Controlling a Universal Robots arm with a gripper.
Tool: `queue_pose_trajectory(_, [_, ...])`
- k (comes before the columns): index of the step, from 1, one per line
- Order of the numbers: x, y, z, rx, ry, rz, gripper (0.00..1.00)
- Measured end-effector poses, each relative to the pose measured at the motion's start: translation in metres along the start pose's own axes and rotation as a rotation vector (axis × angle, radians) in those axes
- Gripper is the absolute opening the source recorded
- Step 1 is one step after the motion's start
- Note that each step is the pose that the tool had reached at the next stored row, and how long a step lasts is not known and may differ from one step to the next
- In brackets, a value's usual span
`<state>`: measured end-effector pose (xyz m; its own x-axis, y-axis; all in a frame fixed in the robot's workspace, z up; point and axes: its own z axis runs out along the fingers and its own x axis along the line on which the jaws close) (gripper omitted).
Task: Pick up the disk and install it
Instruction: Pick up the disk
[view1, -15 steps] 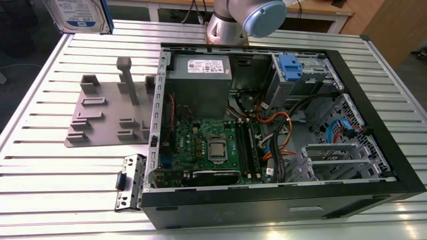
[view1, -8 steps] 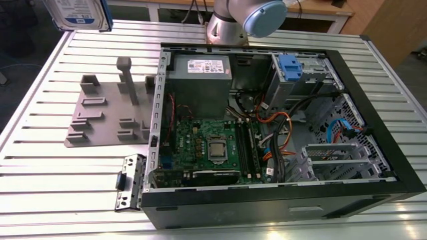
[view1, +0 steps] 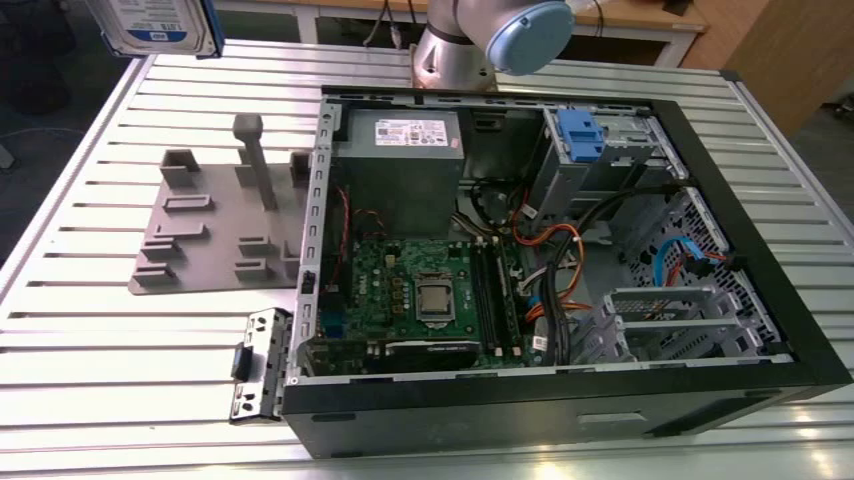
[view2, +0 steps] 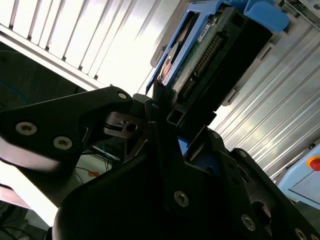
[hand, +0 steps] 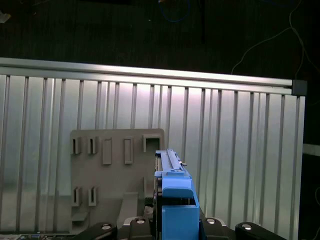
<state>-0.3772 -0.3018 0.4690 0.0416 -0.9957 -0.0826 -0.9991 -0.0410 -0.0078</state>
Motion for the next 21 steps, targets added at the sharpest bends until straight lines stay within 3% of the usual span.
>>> queue_pose_trajectory(11, [-0.0007, -0.0001, -0.0090, 0.0001, 0.0000, 0.000, 0.36])
queue_pose_trajectory(21, [-0.0017, -0.0002, -0.0210, 0.0000, 0.0000, 0.000, 0.36])
